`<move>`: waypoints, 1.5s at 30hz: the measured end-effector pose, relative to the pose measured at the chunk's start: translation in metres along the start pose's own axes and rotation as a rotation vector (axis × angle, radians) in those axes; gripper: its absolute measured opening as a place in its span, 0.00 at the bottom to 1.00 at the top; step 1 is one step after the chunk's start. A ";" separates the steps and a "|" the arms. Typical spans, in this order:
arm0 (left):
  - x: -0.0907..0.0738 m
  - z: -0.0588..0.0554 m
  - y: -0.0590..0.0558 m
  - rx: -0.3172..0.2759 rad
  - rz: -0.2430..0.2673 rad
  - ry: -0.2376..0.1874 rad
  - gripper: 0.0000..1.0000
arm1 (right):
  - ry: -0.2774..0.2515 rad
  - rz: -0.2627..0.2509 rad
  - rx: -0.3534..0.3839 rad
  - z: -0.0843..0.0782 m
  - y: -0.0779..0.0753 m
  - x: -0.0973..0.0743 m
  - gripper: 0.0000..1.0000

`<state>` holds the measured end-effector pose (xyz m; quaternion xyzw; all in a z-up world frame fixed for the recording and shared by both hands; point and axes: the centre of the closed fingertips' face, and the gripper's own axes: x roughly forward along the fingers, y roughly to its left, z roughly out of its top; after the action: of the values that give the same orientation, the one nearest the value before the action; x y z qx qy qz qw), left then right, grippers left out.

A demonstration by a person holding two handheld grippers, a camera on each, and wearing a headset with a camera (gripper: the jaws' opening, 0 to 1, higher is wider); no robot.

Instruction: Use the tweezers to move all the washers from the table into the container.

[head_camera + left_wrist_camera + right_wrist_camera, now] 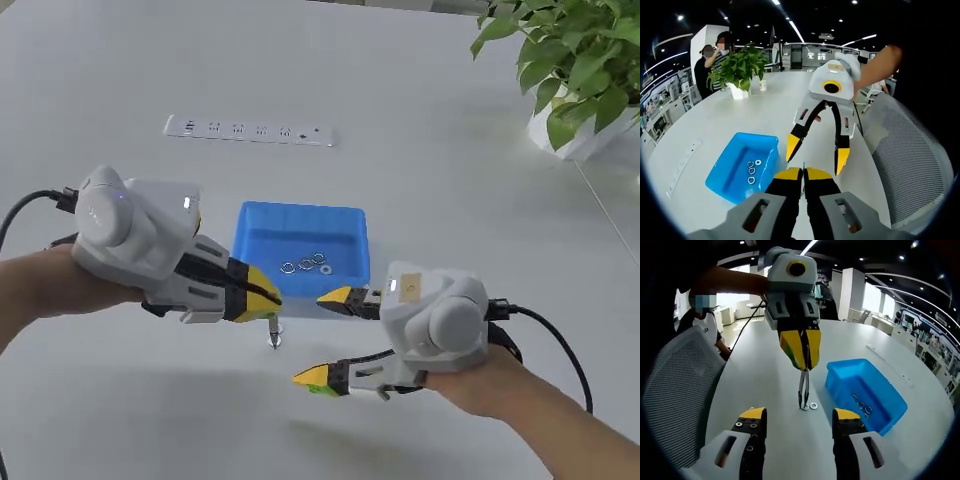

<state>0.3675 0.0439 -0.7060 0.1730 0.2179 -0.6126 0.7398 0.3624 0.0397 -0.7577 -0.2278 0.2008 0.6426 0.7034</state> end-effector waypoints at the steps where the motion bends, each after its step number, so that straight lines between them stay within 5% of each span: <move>1: 0.000 0.000 0.000 -0.002 -0.003 0.000 0.05 | -0.001 0.003 -0.004 0.001 -0.001 0.002 0.52; 23: -0.002 -0.005 0.004 -0.028 -0.006 0.009 0.05 | 0.032 0.116 -0.063 0.006 -0.005 0.044 0.27; 35: 0.002 -0.003 0.005 -0.020 -0.012 0.015 0.05 | 0.081 0.145 -0.088 0.000 -0.003 0.050 0.12; 45: 0.002 -0.006 0.004 -0.018 -0.021 0.038 0.06 | 0.089 0.148 -0.098 -0.001 -0.003 0.049 0.09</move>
<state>0.3707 0.0456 -0.7121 0.1754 0.2391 -0.6151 0.7305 0.3699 0.0792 -0.7863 -0.2746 0.2166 0.6912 0.6324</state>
